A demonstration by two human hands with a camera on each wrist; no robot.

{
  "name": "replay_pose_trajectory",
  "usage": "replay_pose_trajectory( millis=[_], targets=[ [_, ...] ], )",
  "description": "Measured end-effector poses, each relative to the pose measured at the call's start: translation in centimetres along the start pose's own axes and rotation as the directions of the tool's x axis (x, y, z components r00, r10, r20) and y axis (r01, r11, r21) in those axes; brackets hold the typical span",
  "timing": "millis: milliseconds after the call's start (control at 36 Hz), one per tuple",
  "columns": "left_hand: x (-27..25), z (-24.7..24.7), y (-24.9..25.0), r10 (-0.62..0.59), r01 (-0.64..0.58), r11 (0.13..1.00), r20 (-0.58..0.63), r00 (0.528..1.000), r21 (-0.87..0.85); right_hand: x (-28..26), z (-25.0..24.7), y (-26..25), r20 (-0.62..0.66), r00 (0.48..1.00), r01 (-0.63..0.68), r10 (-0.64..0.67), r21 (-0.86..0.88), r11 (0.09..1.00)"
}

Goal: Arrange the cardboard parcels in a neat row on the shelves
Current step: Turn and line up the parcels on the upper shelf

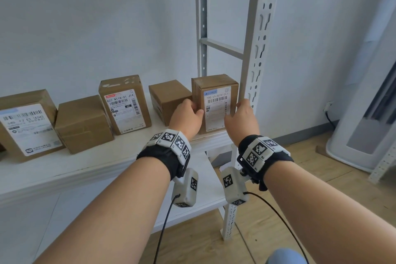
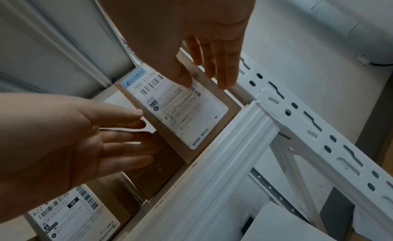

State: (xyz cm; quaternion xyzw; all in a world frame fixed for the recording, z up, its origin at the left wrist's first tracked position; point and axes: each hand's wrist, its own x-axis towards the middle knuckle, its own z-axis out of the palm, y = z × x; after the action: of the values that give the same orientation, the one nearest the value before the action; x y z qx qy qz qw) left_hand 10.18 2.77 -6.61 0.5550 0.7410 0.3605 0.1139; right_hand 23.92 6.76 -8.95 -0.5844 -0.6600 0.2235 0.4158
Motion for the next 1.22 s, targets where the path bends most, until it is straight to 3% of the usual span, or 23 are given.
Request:
replay_pose_trajectory(
  millis=[167,333,417,528,611,694,778,889,1028,1222],
  targets=[
    [0.0,-3.5,-1.4,-0.054,0.054,0.999,-0.094,0.994,0.003,-0.6,-1.1,-2.8,-0.085,0.982,0.168,-0.17,-0.035,0.985],
    [-0.2,-7.4,-3.8,-0.038,0.059,0.992,-0.181,0.983,0.113,-1.9,0.1,-7.2,-0.063,0.948,0.314,-0.313,0.001,0.949],
    [-0.3,-9.2,-5.0,0.047,0.009,0.971,-0.23,0.972,0.237,-2.5,1.8,-8.8,-0.033,0.931,0.364,-0.363,0.032,0.931],
    [0.2,-11.4,-6.5,0.241,-0.073,0.884,-0.316,0.918,0.462,-2.7,4.3,-10.3,0.025,0.913,0.408,-0.408,0.026,0.913],
    [1.4,-12.4,-7.6,0.324,-0.13,0.816,-0.259,0.91,0.563,-2.2,6.1,-11.2,0.09,0.91,0.406,-0.404,-0.003,0.914],
    [2.5,-12.7,-8.6,0.257,-0.131,0.797,-0.134,0.957,0.59,-1.1,7.6,-12.0,0.166,0.915,0.387,-0.369,-0.092,0.918],
    [3.4,-12.3,-9.3,0.217,-0.135,0.789,-0.067,0.974,0.6,0.1,9.0,-12.6,0.239,0.916,0.37,-0.323,-0.19,0.909],
    [4.4,-11.1,-10.6,0.266,-0.136,0.741,-0.102,0.959,0.657,1.7,10.9,-13.0,0.346,0.91,0.345,-0.228,-0.328,0.88],
    [5.2,-11.2,-12.0,0.32,-0.149,0.743,-0.151,0.935,0.652,2.7,13.0,-12.3,0.427,0.894,0.334,-0.136,-0.434,0.837],
    [5.6,-12.7,-13.2,0.279,-0.108,0.744,-0.16,0.947,0.659,2.3,13.9,-12.9,0.412,0.884,0.405,-0.222,-0.434,0.805]
  ],
)
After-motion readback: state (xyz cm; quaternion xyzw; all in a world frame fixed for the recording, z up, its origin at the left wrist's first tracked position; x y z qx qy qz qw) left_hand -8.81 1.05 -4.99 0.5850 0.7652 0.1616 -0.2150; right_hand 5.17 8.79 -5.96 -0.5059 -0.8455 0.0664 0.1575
